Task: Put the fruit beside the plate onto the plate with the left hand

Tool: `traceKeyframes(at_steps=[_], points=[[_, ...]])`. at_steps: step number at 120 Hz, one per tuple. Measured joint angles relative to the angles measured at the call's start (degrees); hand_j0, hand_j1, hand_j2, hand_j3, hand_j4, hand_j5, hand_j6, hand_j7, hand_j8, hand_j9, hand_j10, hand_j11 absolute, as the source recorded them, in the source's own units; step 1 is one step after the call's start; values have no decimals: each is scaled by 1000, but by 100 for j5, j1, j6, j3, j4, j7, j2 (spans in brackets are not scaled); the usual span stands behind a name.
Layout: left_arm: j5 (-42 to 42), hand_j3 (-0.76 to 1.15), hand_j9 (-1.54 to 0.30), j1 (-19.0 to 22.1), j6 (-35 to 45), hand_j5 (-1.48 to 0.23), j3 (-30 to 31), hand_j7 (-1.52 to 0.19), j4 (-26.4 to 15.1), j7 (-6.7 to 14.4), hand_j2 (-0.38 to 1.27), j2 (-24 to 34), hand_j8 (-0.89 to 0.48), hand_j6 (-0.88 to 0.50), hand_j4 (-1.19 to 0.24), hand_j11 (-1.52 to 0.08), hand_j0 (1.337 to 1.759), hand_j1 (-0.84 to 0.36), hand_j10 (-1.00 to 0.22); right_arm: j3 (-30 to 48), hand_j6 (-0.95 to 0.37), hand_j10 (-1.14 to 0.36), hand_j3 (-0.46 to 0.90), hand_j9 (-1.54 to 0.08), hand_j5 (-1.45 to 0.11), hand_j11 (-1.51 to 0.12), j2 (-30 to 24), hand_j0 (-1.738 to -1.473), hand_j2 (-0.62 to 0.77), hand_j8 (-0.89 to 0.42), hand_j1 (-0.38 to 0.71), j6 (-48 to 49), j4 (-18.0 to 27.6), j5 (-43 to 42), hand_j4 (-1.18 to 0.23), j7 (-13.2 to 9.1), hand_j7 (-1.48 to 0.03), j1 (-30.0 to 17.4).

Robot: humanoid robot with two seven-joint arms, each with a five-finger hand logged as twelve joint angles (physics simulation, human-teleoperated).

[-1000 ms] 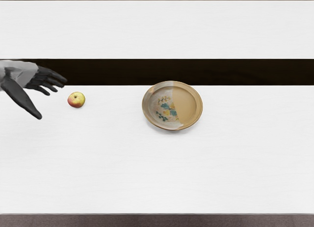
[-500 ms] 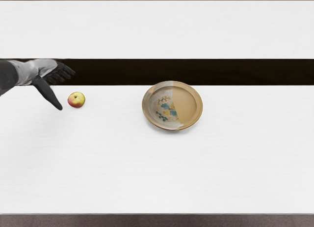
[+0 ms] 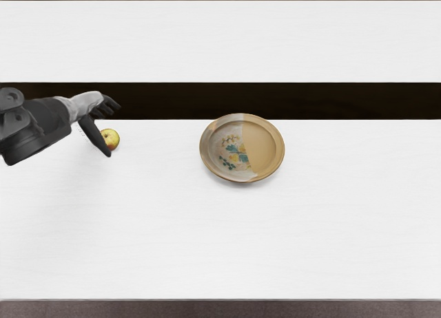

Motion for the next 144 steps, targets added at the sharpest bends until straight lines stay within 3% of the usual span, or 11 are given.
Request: traceKeyframes(at_steps=[44,71,112,144], points=[[4,0,-323,-152,96,-323,613,-323,577,16,52,-421,-253,-253,-252,-323,1658,53,-251,0,-34,-33,0,-43,-43,-43,0,-1658,-6,-34,-310,0,0,0,-34,0,-43,0],[18,0,-323,-157,208,-323,725,-323,855,17,52,-685,-252,-253,-252,-323,1658,53,-251,0,-34,-33,0,-43,-43,-43,0,-1658,-6,-34,-310,0,0,0,-34,0,-43,0],[22,0,-329,-82,300,-329,769,-329,1659,17,53,-1231,-257,-257,-256,-329,1658,48,-256,0,-34,-33,0,-43,-43,-43,0,-1658,-6,-34,-310,0,0,0,-34,0,-43,0],[14,0,-473,-103,302,-474,770,-473,1612,17,75,-1232,-367,-367,-367,-473,1658,-86,-366,0,-34,-33,0,-43,-43,-43,0,-1658,-6,-34,-310,0,0,0,-34,0,-43,0]])
